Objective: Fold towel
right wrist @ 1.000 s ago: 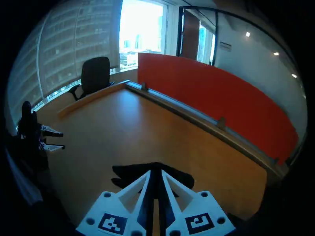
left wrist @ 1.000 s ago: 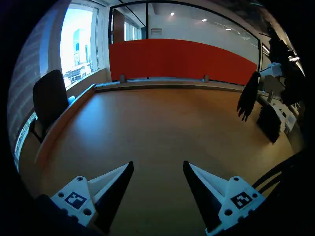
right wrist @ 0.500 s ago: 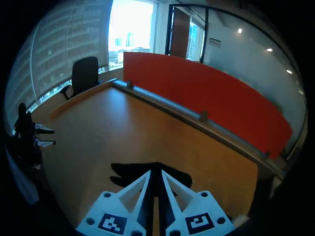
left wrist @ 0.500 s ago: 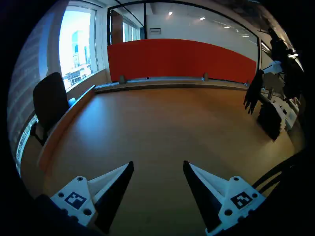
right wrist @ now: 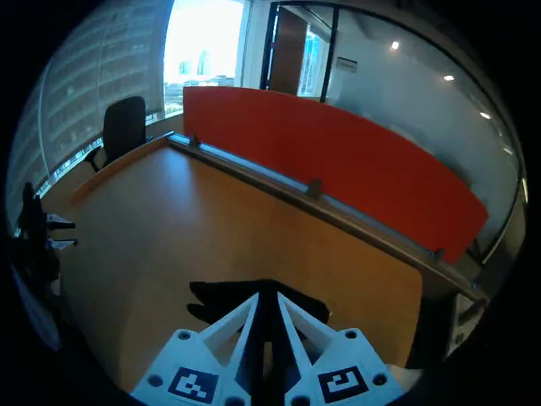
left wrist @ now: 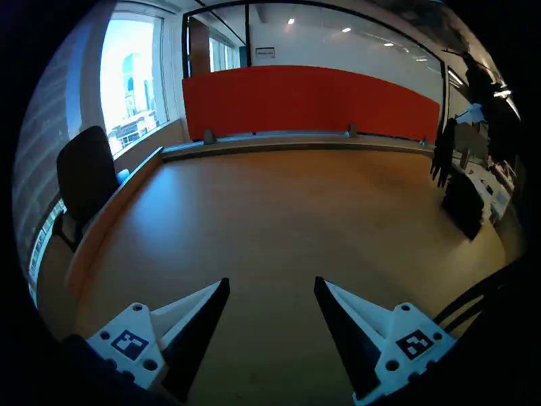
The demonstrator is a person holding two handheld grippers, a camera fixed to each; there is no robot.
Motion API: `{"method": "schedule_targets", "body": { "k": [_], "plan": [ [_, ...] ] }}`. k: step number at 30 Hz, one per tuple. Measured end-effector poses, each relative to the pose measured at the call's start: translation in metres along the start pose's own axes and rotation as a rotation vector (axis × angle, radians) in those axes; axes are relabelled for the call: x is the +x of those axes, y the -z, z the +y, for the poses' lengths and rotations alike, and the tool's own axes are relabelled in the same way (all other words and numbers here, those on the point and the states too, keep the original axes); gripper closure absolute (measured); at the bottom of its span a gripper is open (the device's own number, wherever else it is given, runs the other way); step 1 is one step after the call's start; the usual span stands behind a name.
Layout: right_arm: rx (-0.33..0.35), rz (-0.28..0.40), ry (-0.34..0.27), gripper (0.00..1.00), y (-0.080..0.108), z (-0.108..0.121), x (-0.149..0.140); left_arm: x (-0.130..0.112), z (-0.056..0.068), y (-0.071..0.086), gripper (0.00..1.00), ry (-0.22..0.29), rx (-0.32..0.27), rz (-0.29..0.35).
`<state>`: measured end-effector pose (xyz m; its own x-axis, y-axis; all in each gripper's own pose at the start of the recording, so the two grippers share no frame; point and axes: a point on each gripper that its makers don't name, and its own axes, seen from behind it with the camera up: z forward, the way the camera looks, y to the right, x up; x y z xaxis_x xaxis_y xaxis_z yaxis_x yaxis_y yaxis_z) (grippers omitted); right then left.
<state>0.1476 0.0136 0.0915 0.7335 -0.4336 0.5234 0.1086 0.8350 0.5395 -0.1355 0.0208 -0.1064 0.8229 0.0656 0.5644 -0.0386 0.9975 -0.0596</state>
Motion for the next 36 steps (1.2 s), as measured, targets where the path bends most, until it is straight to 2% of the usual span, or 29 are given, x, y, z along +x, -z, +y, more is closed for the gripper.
{"method": "schedule_targets", "body": {
  "k": [9,21,27,36],
  "plan": [
    [-0.06,-0.018,-0.028,0.96,0.005,0.041,-0.01,0.003,0.008,-0.003,0.07,-0.008,-0.004,-0.003],
    [-0.111,-0.032,-0.07,0.96,0.011,0.081,-0.018,0.004,0.015,-0.003,0.07,-0.012,-0.005,-0.009],
    [-0.125,-0.043,-0.087,0.96,0.015,0.094,-0.025,0.006,0.019,-0.004,0.07,-0.014,-0.008,-0.009],
    [-0.135,-0.06,-0.112,0.96,0.021,0.101,-0.041,0.007,0.024,-0.006,0.07,-0.016,-0.014,-0.012]
  ]
}}
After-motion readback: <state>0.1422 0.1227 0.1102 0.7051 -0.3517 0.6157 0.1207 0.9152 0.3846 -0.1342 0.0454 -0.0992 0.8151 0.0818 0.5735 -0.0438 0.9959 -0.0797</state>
